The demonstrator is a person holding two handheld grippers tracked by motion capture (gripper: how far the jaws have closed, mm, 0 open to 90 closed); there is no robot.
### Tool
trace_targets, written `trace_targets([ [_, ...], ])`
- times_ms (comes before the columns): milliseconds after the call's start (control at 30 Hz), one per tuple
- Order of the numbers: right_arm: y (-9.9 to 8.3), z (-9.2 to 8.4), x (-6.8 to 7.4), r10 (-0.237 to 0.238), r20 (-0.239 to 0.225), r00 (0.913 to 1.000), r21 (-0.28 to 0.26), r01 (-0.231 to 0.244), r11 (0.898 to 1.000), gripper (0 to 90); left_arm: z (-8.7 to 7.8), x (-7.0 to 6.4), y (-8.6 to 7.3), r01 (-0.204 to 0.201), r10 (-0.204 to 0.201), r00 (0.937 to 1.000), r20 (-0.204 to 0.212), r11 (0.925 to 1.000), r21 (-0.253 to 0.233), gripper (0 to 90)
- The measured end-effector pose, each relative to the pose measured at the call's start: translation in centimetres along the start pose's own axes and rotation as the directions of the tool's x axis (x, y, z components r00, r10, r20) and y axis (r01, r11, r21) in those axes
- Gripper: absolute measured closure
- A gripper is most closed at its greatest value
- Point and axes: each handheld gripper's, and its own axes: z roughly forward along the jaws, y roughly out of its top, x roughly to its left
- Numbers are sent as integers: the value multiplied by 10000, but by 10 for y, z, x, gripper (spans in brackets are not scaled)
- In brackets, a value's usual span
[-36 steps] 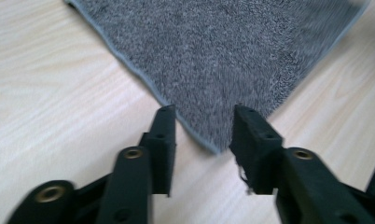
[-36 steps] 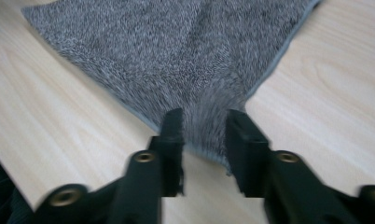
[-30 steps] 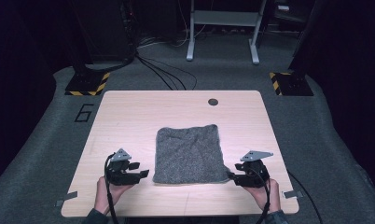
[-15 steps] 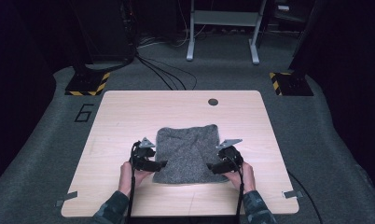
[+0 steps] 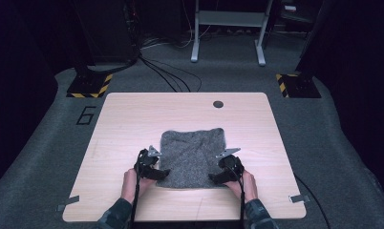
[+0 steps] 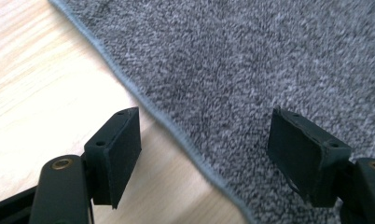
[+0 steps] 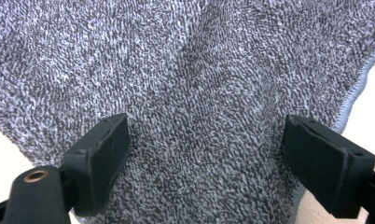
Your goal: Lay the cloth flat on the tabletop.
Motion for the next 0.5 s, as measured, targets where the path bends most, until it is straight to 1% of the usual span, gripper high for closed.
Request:
trace_targets([
  [33,0,0,1,-63,-56,10000,52,63,10000,143,-1,-2,-2,-89,89,9999,-139,10000,20,255],
  [67,-1,0,2,-68,-46,10000,37,68,10000,143,-2,-2,-4,-33,33,9999,-163,10000,-25,254],
  [133,-2,-1,4,-112,-30,9999,53,112,9999,140,-3,-2,-5,-102,101,9997,-203,9999,-6,254],
  [167,-3,-1,6,-99,25,9999,-39,99,9999,134,-4,-3,-8,-84,83,9997,-248,10000,-37,254],
  [200,-3,-1,7,-18,44,10000,-51,18,10000,134,-5,-3,-9,-75,74,9997,-223,10000,-50,254],
  [233,-4,-1,8,-65,-24,10000,-67,65,10000,134,-5,-3,-9,-75,74,9997,-223,10000,-50,254],
  [333,-6,-2,12,-55,7,10000,-126,56,9999,133,-8,-3,-12,-106,105,9996,-254,9999,-44,254],
  [367,-6,-2,12,-102,-42,9999,-162,102,9998,133,-10,-4,-15,-53,50,9995,-305,9999,-100,253],
  [433,-7,-3,14,-43,-118,9999,-155,41,9999,133,-11,-5,-18,0,-5,9995,-323,9999,-166,253],
  [500,-8,-3,15,-87,-127,9999,-167,85,9998,134,-13,-5,-20,-37,30,9994,-334,9998,-185,253],
])
